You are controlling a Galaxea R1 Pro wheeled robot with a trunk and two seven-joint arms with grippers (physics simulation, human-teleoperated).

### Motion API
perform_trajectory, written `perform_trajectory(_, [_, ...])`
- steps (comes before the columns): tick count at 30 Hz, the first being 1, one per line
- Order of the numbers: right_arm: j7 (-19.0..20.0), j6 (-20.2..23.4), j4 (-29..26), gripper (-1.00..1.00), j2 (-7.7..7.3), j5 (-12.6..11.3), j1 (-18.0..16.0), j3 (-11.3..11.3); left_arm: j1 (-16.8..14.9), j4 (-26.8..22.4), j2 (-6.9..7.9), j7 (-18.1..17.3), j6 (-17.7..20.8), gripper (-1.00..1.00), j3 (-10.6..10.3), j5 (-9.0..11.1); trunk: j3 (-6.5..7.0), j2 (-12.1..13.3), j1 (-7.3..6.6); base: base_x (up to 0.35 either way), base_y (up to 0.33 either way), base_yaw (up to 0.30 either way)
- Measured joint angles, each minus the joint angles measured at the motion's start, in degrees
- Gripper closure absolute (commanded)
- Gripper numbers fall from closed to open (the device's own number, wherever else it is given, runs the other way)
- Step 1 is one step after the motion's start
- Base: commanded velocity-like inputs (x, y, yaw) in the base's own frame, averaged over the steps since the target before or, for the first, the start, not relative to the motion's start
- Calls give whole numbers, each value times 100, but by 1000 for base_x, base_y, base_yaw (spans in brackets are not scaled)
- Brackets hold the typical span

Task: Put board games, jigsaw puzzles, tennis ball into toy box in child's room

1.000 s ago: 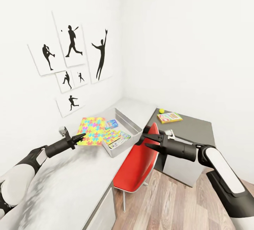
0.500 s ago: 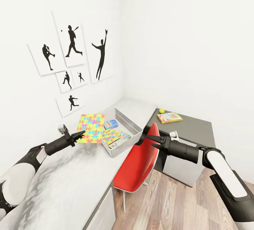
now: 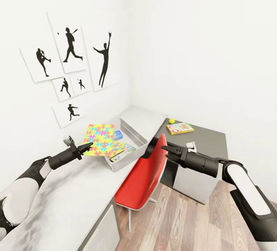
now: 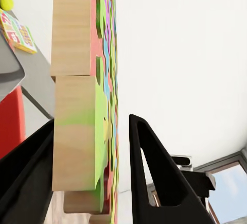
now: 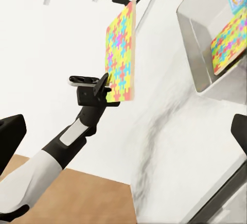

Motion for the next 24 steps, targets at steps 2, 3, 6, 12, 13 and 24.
perform_trajectory(2, [0,2,0,-100,7,-2,0,1,0,0,0,-1,-4,100,0,0,0,0,0,17,-302,0])
perform_trajectory(3, [0,2,0,-100,13,-2,0,2,0,0,0,-1,-5,100,0,0,0,0,0,45,-301,0])
perform_trajectory(6, [-1,-2,0,-100,27,-3,0,2,0,0,0,-3,-6,100,-1,0,0,0,-1,110,-286,37])
perform_trajectory(12, [-5,-6,2,-100,42,4,-1,4,9,-1,1,-12,-7,100,1,1,13,-1,-2,161,-271,220])
perform_trajectory(13, [-6,-6,2,-100,45,5,-1,4,9,-1,1,-12,-7,100,1,1,16,-1,-2,168,-268,262])
perform_trajectory(24, [-3,-6,-14,-100,50,6,0,11,17,0,0,-7,-7,100,2,7,26,0,-1,125,-221,75])
